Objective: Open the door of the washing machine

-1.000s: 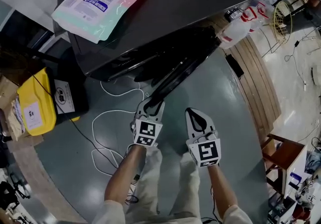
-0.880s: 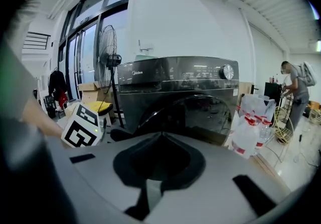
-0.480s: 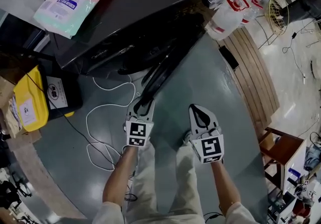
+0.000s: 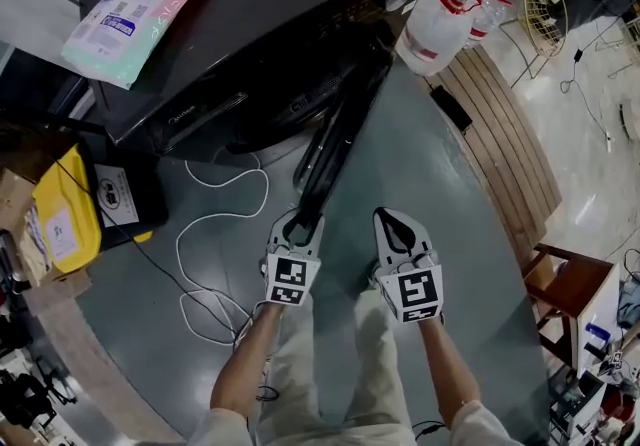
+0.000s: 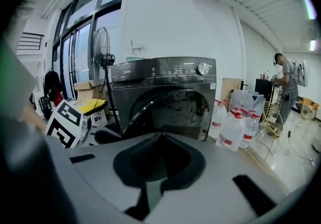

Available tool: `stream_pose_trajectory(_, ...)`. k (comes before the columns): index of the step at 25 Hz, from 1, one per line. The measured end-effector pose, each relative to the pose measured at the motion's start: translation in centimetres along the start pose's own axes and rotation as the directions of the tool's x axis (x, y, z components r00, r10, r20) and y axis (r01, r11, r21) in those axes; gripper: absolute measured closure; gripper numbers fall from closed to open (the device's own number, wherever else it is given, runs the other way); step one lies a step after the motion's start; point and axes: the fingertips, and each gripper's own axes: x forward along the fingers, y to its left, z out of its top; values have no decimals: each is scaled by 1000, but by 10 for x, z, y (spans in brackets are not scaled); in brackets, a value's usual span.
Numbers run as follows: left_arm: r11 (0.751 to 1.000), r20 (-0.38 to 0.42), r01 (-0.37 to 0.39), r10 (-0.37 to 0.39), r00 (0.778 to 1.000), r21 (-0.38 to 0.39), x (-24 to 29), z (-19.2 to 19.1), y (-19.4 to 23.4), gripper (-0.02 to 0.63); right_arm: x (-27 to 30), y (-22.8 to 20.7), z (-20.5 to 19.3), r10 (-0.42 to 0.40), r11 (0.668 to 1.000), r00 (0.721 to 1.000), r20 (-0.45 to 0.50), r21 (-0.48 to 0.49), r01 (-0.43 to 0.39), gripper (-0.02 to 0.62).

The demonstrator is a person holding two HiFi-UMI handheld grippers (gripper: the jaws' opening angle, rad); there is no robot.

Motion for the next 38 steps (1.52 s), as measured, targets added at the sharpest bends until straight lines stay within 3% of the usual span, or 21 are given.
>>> stream_pose_trajectory(21,976,-57,203,-198,978,82,23,6,-121,452,-43,-65,-42,-130,986,991,-22,99,131,597)
stream_pose_trajectory(38,955,-45,264,-260,964,137,84,40,-243,443,-113,-155,-96,-266,948,962,-63,166,273,597)
